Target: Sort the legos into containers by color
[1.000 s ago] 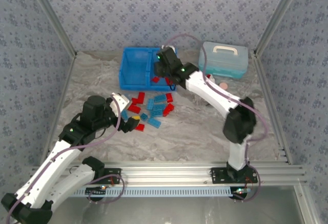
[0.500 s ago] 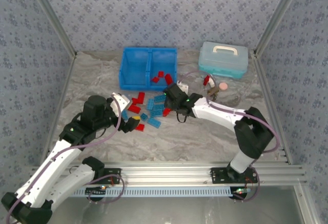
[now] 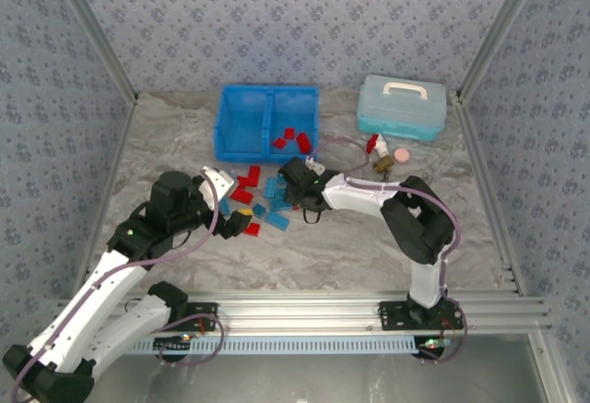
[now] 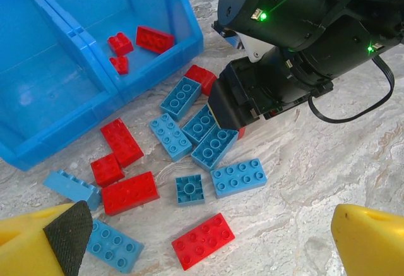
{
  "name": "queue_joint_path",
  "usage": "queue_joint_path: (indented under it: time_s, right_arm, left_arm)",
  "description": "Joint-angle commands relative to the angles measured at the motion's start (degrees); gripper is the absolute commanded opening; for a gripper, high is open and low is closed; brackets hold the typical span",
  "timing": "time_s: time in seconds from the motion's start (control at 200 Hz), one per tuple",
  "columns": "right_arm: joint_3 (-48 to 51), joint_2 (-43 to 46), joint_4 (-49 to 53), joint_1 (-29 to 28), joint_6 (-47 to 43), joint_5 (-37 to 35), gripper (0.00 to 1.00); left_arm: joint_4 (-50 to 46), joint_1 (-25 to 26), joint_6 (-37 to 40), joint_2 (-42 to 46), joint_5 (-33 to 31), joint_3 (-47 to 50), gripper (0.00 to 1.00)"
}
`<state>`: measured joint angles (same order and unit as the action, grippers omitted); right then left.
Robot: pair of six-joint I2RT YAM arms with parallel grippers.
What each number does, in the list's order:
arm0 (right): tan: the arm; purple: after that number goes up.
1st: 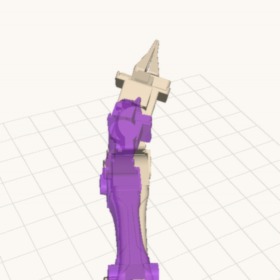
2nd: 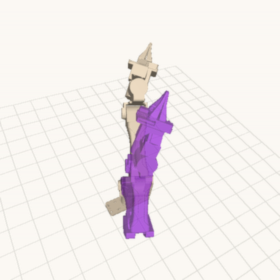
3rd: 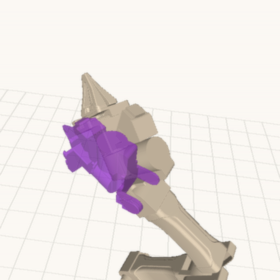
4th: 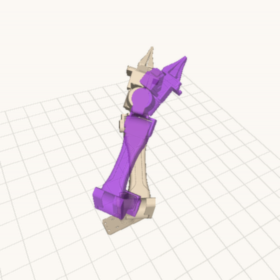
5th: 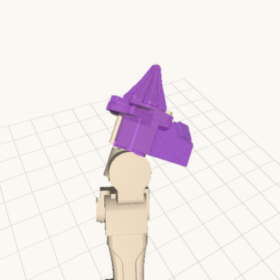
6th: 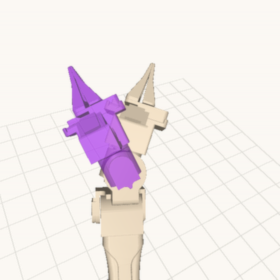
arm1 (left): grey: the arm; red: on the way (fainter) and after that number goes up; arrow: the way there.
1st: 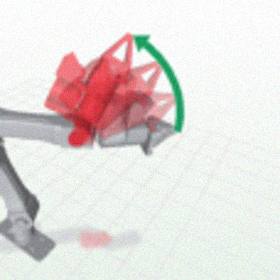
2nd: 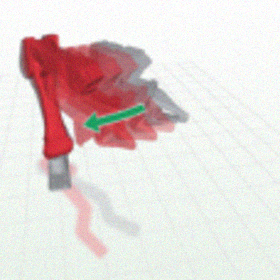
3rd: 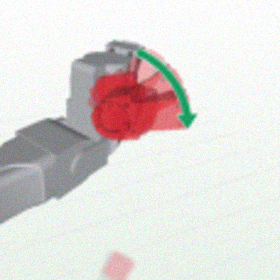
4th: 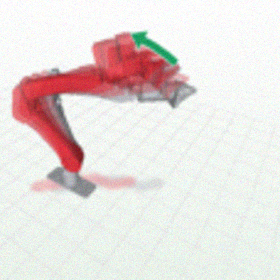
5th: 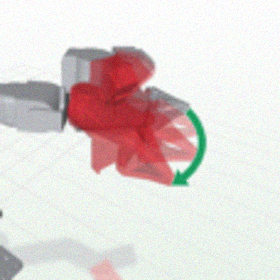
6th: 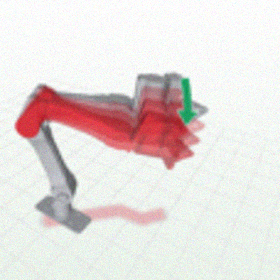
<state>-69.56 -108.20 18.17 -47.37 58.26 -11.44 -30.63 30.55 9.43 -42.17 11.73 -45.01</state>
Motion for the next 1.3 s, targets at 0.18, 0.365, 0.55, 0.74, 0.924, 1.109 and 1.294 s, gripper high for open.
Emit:
queue_joint_path:
  time_s: [0.18,0.365,0.55,0.74,0.924,1.109,1.294]
  right_arm:
    - [0.74,-2.04,0.5,-0.44,2.29,0.23,0.38]
    - [3.17,-0.36,2.19,-0.37,1.65,-1.17,0.36]
    - [5.46,3.46,3.04,-0.31,0.45,-2.41,0.35]
    - [6.21,7.63,3.44,-0.09,-2.1,-4.85,0.3]
    - [5.25,11.44,3.29,0.01,-5.6,-6.33,0.25]
    - [-2.19,14.47,6.99,-1.44,-13.96,-13.6,0.25]
    - [-14.11,9.8,4.29,-0.08,-29.54,-16.85,0.25]
  left_arm:
    - [0.06,0.48,0.24,-0.05,-0.27,-0.5,0.99]
    - [-0.02,0.43,0.16,-0.16,-0.38,-0.52,0.99]
    - [0.2,0.48,0.06,-0.34,-0.3,-0.51,0.99]
    - [0.08,0.48,-0.03,-0.37,-0.3,-0.6,0.99]
    - [0.05,0.48,-0.11,-0.42,-0.34,-0.68,0.99]
    - [0.14,0.57,-0.17,-0.09,-0.59,-0.68,0.99]
    - [-0.08,0.57,-0.13,-0.03,-0.63,-0.78,0.99]
